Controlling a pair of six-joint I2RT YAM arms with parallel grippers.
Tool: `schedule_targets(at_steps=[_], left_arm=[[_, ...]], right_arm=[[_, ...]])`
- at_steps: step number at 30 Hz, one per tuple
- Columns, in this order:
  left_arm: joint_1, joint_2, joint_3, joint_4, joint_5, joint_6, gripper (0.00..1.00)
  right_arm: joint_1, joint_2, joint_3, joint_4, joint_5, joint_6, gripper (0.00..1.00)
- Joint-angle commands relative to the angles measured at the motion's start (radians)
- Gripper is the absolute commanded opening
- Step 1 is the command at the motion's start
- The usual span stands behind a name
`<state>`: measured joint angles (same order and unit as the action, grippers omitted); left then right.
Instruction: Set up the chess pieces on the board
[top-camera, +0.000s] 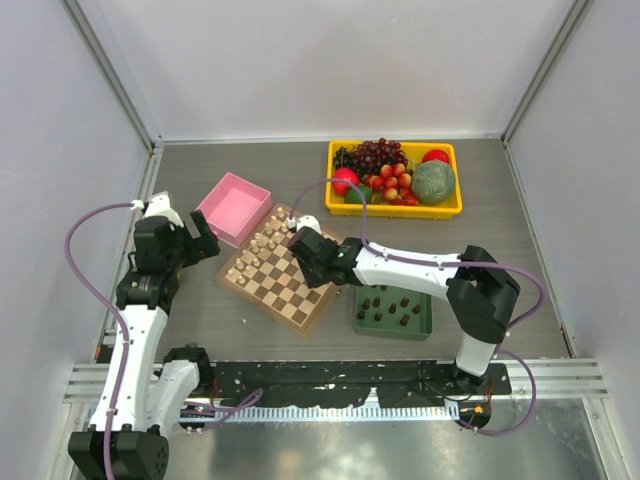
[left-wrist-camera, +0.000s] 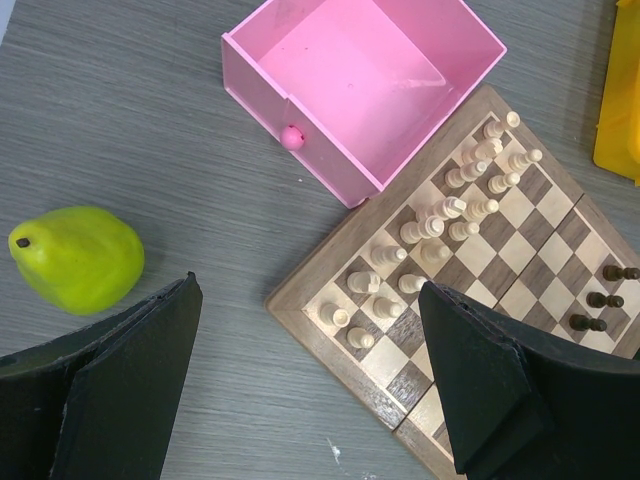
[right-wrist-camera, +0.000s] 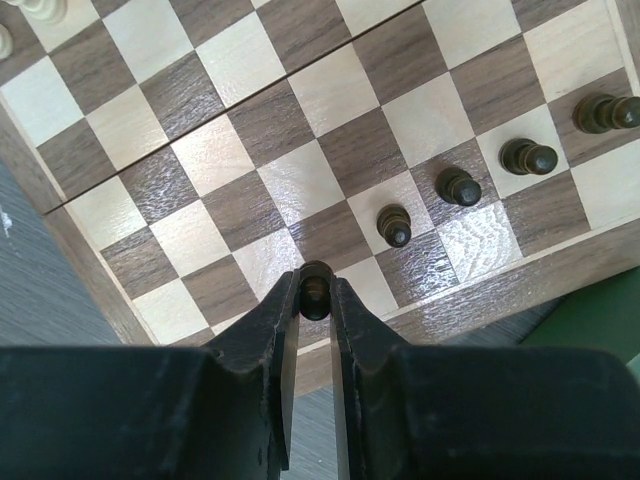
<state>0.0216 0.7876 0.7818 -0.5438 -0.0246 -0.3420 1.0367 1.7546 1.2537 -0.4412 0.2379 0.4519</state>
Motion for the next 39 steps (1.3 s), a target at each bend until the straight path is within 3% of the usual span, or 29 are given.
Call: schedule_targets(at_steps=[1, 32, 39], left_arm=[[0.003, 0.002, 0.037, 0.018, 0.018, -0.012, 0.99], [0.005, -0.001, 0.039, 0.016, 0.015, -0.012, 0.99], [0.003, -0.002, 0.037, 0.016, 0.014, -0.012, 0.99]], right_arm=[[0.0, 0.025, 0.047, 0.03, -0.009, 0.002, 0.2], [-0.021, 0.088, 0.072, 0.021, 0.005, -0.05, 0.24], [-0.023, 0.066, 0.069, 0.021, -0.008, -0.065, 0.34]])
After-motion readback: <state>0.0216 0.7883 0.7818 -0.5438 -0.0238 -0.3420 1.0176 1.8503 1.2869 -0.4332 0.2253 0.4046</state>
